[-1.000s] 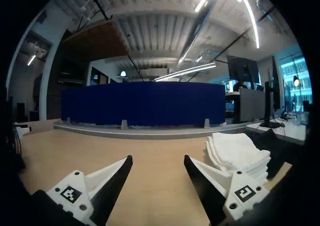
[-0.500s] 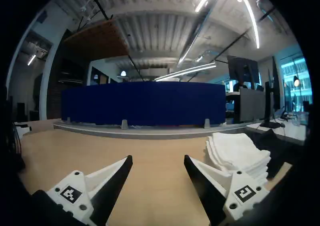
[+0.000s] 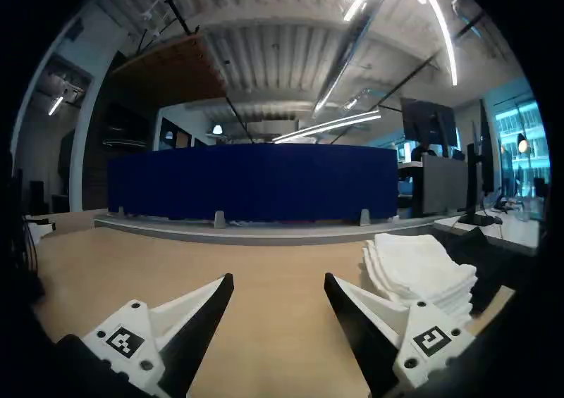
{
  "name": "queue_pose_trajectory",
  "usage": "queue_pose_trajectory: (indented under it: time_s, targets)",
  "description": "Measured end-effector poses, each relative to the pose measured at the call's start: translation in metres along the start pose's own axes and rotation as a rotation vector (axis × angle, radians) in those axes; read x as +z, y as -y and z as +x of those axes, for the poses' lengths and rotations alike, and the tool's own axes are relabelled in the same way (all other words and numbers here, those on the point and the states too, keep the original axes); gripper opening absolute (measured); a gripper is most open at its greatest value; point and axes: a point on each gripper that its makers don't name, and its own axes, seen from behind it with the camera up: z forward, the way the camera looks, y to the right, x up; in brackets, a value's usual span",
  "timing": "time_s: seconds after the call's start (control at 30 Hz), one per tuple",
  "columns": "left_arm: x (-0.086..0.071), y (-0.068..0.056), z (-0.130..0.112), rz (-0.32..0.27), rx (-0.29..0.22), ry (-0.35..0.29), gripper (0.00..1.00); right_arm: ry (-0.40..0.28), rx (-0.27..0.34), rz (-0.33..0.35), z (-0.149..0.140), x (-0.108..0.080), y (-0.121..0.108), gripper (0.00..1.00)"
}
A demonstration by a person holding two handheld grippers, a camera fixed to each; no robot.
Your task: Fold towel
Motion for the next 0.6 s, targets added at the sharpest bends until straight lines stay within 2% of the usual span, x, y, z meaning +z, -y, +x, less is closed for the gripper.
queue_pose_trajectory:
  time_s: [0.6]
  targets:
    - [-0.0005, 0.0001, 0.0003, 0.0, 0.0, 0.0, 0.96, 0.0, 0.0, 0.0, 0.0003, -0.0034, 0.0005, 1.0]
